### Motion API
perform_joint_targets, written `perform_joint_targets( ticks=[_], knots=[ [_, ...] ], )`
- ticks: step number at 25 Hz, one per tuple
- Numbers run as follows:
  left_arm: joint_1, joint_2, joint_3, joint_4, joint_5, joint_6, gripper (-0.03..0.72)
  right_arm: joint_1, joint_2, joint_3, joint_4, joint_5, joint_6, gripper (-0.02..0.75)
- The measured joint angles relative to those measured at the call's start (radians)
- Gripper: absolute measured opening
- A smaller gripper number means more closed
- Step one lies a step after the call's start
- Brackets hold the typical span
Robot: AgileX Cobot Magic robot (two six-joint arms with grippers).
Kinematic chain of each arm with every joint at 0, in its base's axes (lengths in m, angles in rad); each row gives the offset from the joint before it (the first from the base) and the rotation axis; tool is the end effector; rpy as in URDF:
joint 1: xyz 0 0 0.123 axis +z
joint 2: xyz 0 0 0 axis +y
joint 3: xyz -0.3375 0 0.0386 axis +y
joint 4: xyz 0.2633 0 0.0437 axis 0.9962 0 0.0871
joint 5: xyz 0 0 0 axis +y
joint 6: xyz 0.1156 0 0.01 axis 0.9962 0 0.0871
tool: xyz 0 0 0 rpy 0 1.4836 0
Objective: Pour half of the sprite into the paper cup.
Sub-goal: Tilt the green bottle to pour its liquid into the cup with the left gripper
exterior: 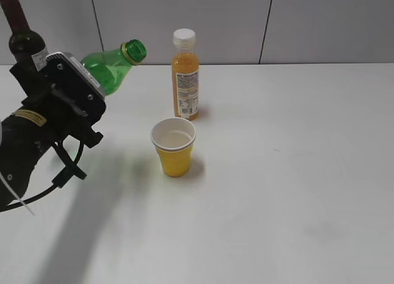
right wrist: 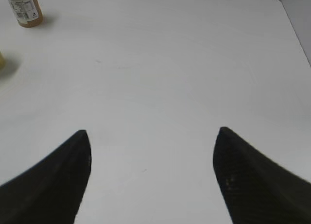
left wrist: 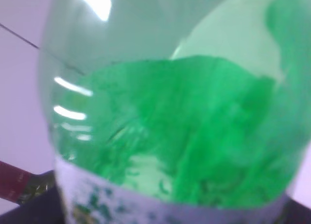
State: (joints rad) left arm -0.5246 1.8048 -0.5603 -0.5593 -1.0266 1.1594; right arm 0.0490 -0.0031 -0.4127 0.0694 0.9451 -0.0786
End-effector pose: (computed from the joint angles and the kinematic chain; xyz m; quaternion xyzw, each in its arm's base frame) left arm 0.3231 -0.1261 0.1857 0.3638 0.6775 0.2769 0.5761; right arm -0.0100 0.0060 0.2573 -0.0517 0.8428 0.0267 0.5350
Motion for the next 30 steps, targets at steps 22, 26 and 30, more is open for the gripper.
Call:
perform_joint_targets(
  ticks=[22,26,30],
  knots=[
    [0.0,0.068,0.0,-0.019,-0.078,0.218,0.473,0.0,0.0,0.0,0.0,0.0,0.0,0.592],
    [0.0,0.068,-0.002,-0.025,-0.079,0.269,0.473,0.0,0.0,0.0,0.0,0.0,0.0,0.592],
    [0.0,0.068,-0.02,-0.041,-0.079,0.319,0.472,0.0,0.0,0.0,0.0,0.0,0.0,0.592]
  ],
)
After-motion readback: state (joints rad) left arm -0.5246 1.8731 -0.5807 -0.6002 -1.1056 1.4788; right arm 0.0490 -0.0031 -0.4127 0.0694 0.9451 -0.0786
